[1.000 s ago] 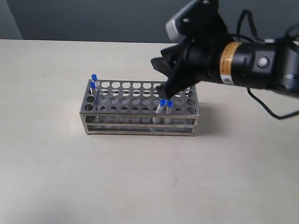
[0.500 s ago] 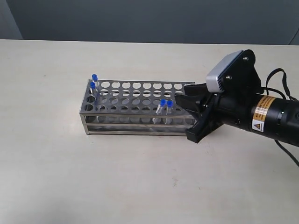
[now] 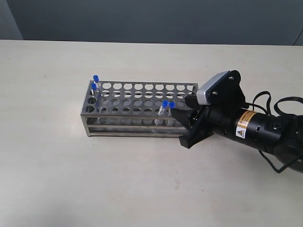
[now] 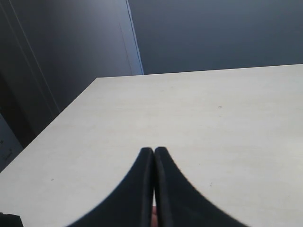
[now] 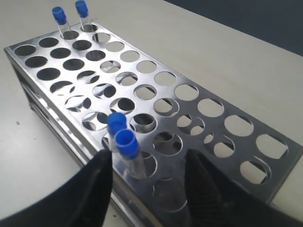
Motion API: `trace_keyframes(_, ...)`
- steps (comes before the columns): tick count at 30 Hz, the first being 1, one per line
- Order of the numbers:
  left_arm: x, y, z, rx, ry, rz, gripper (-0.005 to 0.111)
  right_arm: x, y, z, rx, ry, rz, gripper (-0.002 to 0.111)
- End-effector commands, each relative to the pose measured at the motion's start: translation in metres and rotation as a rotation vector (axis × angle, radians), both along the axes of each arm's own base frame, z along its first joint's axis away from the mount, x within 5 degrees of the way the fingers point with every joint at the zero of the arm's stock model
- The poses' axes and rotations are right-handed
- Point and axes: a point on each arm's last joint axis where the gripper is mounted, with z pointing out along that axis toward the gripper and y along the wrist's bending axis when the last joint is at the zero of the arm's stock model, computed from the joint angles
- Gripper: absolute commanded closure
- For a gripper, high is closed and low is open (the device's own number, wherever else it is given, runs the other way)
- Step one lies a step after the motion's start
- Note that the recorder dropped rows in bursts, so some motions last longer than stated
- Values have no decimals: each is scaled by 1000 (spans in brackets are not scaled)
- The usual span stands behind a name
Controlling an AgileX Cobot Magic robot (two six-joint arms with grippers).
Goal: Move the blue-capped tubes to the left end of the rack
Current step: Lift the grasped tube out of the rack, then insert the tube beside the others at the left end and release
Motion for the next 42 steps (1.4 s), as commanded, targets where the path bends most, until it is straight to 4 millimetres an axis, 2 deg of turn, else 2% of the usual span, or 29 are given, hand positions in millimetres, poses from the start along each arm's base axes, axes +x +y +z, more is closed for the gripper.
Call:
trace_keyframes(1,0,0,1,5,-9,-3,106,1,0,-4,34,-15,-1,61)
trace_keyframes(17,0,0,1,5,-9,-3,106,12,9,-12,50,-14,16,61)
trace_keyframes(19,0,0,1,5,-9,-3,106,12,9,-12,50,-14,16,72)
trace_keyframes(20,0,0,1,5,-9,-3,106,12,9,-12,49,-15,18,87)
trace_keyframes(22,0,0,1,5,-9,-3,106,12,9,-12,50,-13,19,109)
trace_keyframes(27,0,0,1,5,-9,-3,106,12,9,-9,59,-23,19,109)
trace_keyframes(33,0,0,1,5,-9,-3,106,13,7,30,46,-118,5,109)
trace_keyframes(38,0,0,1,5,-9,-3,106,25,6,76,-9,-181,-48,109)
trace_keyframes(42,0,0,1,5,-9,-3,106,31,13,116,78,-241,-42,109)
